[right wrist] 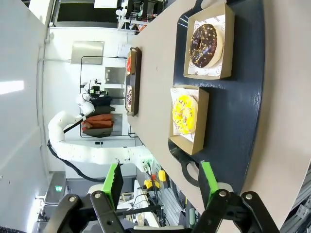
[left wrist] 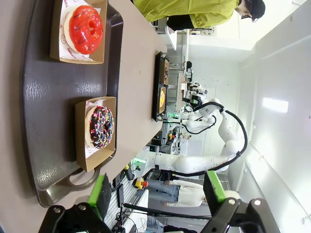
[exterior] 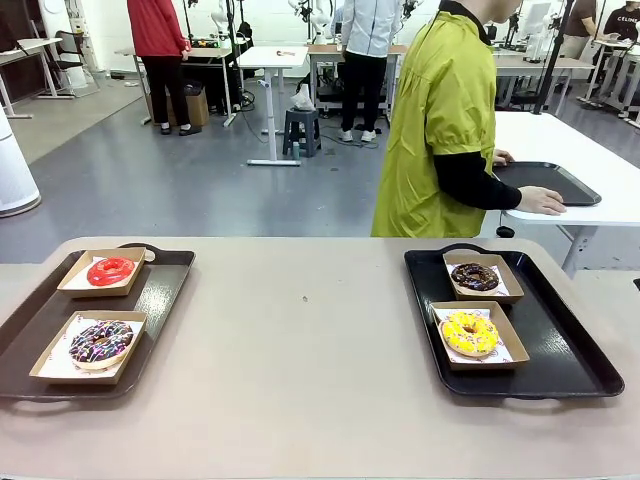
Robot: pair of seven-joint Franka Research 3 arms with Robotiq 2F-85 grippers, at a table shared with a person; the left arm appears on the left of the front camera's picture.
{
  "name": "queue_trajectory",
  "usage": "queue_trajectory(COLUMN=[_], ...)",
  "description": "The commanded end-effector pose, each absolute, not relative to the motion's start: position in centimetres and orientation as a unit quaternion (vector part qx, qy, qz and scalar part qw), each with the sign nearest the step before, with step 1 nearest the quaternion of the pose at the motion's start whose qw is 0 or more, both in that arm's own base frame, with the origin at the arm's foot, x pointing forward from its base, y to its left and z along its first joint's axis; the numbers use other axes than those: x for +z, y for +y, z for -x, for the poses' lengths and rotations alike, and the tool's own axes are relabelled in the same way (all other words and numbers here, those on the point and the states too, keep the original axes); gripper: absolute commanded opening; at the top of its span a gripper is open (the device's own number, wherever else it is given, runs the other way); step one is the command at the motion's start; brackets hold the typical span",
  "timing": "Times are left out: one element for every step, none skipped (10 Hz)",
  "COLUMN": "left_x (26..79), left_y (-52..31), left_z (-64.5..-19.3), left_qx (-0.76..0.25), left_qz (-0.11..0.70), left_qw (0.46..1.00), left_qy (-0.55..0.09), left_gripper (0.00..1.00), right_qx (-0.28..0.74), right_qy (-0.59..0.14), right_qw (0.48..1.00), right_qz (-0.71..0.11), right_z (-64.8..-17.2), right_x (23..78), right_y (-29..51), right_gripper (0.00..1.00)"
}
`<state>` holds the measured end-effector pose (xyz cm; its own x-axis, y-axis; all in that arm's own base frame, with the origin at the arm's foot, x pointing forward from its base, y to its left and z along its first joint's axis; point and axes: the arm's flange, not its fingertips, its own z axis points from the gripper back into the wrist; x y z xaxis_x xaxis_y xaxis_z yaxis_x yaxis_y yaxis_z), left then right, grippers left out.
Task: Individually package the donuts and arrange them on the tray.
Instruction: Place the picked Paper togo box on the Handle tray.
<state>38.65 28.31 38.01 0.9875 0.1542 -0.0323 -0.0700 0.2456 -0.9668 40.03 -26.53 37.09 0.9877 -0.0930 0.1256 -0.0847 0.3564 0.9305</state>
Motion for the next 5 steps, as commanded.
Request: queue_trajectory(left_x=[38.23, 38.23, 38.23, 38.23, 38.23], left_y=[28.16, 28.16, 28.16, 28.16, 28.16], left_z=[-38.21, -38.21, -38.21, -38.21, -38.21], left_qx=[0.071, 0.071, 0.071, 0.071, 0.071], left_qz=[0.605, 0.605, 0.605, 0.605, 0.605], left_qw=[0.793, 0.793, 0.793, 0.793, 0.793], left_qy=[-0.033, -0.033, -0.033, -0.033, -0.033], left_gripper=[1.0, 1.0, 1.0, 1.0, 1.0], right_qx=[-0.007, -0.007, -0.007, -0.007, -0.007], right_qy=[-0.078, -0.078, -0.078, -0.078, -0.078], right_qw=[0.819, 0.819, 0.819, 0.819, 0.819], right_qz=[-0.569, -0.569, -0.569, -0.569, -0.569], right_z=[-39.5, -39.5, -39.5, -39.5, -39.5], right_x=[37.43, 37.43, 37.43, 37.43, 37.43], right_y=[-26.27, -26.27, -26.27, -26.27, -26.27], right_gripper=[0.82, 0.82, 0.82, 0.82, 0.82])
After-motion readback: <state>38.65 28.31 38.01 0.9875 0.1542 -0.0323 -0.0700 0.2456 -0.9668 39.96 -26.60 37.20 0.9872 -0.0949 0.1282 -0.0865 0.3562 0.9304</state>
